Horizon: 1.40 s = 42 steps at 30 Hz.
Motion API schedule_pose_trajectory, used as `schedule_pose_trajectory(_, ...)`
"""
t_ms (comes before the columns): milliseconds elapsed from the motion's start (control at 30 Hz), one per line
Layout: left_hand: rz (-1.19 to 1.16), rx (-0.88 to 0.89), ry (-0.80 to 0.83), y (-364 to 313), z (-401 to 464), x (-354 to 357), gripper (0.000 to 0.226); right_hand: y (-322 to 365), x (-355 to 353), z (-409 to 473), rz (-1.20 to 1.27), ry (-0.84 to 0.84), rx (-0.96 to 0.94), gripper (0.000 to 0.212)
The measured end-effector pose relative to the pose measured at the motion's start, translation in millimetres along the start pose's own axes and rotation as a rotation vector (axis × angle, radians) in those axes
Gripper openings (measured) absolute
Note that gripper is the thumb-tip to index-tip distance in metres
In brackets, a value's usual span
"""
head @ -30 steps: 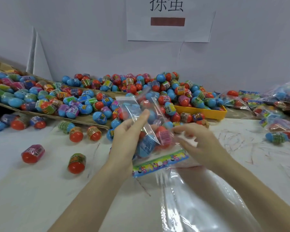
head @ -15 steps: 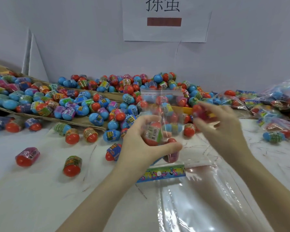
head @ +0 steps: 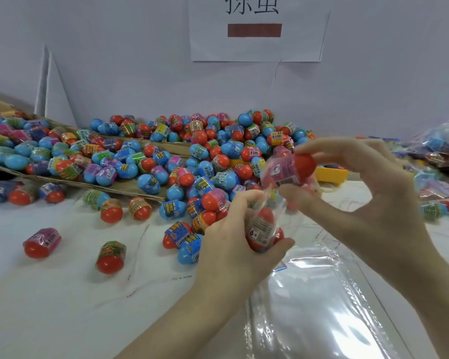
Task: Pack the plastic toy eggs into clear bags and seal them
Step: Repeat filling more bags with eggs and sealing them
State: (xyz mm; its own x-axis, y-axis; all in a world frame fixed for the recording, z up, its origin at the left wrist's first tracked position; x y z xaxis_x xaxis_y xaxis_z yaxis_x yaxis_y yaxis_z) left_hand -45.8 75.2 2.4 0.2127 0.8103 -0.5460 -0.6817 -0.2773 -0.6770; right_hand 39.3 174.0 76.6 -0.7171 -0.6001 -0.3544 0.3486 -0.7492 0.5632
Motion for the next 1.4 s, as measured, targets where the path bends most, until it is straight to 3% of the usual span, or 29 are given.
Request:
schedule_pose_trajectory(167, -0.019, -0.006, 0.006, 1, 0, 0, 0.052, -3, -9, 3, -0.252, 0.040, -0.074, 0.035)
schedule_pose_trajectory(433, -0.025, 0.049, 0.065, 2, 0, -1, 0.054, -4, -15, 4, -0.131, 0.163, 0.043, 0.036)
schedule_pose_trajectory(633, -0.024, 0.029, 0.102, 1, 1, -2, 0.063, -6, -10, 3, -0.247, 0.096, -0.099, 0.036)
schedule_pose_trajectory(767, -0.172, -0.062, 0.154, 3, 2, -1, 0.063, -12, -17, 5, -0.297, 0.146, -0.201, 0.036)
schedule_pose_trajectory(1000, -0.243, -0.050, 0.259, 5, 5, -2, 0.048, -17, -17, 3, -0.390, 0.144, -0.275, 0.033)
schedule_pose_trajectory(1167, -0.282, -0.054, 0.296, 6, 5, -2, 0.044, -15, -14, 2, -0.355, 0.200, -0.280, 0.038)
schedule_pose_trajectory(1400, -0.408, -0.059, 0.335, 3, 9, -6, 0.044, -19, -23, 3, -0.349, 0.294, -0.221, 0.061)
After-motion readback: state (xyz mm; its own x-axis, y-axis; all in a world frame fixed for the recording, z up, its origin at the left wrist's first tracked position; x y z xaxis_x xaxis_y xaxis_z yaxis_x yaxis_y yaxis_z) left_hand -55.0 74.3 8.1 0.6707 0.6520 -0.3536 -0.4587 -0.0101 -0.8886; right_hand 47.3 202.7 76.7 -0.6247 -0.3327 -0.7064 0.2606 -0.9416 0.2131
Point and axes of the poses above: each hand's wrist, its own z-axis towards the middle knuckle, its own x-axis out of the palm, y = z × x, the point moved 1 cm from there along z, towards the middle knuckle, and after that the axes turned 13 degrees about z, right-handed, at the moved point
